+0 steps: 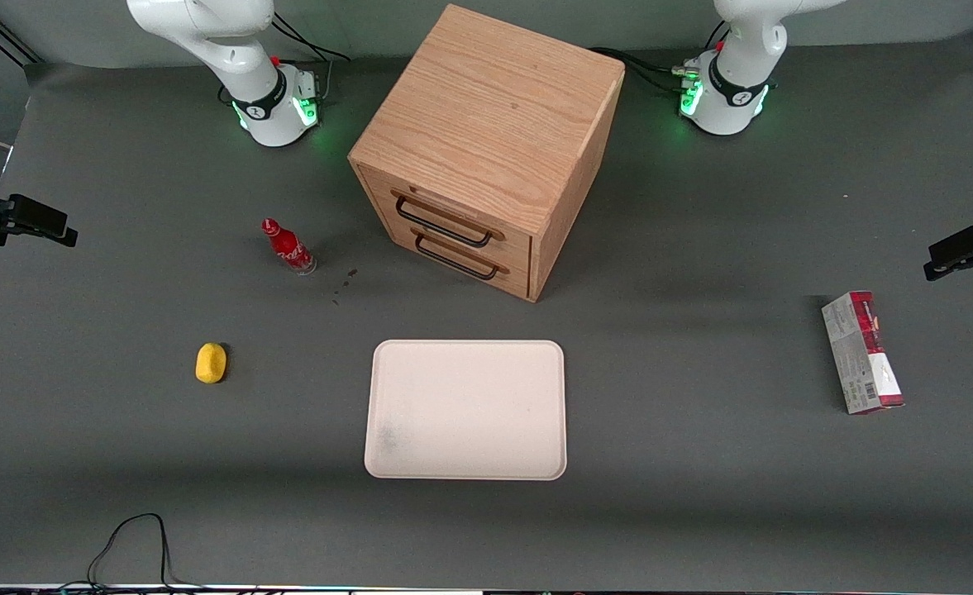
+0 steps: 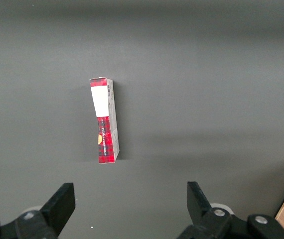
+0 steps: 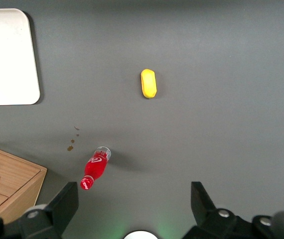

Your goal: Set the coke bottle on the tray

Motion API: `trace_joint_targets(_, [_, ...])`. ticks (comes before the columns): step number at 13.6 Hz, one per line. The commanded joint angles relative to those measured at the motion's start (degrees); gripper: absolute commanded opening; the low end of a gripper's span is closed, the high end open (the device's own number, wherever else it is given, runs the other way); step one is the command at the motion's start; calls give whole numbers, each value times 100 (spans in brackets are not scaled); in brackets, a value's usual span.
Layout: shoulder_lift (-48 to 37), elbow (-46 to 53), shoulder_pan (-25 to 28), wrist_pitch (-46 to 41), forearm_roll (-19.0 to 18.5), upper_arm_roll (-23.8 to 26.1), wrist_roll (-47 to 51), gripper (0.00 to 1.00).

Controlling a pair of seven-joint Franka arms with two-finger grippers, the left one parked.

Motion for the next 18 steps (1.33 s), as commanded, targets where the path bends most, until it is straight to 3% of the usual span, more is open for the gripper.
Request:
trace_joint_targets(1, [20,78,-65,-104,-49,15,90,100])
trace_joint_targets(7, [-58,-18,-30,-113,21,24,160,100])
trace_joint_targets(10, [-636,-439,6,-218,345,50,468,100])
trace_joint_targets(13, [-1681,-1649,242,114,592,50,775,100])
trace_joint_targets(18, [-3283,-3989,1295,1301,540,77,1671,100])
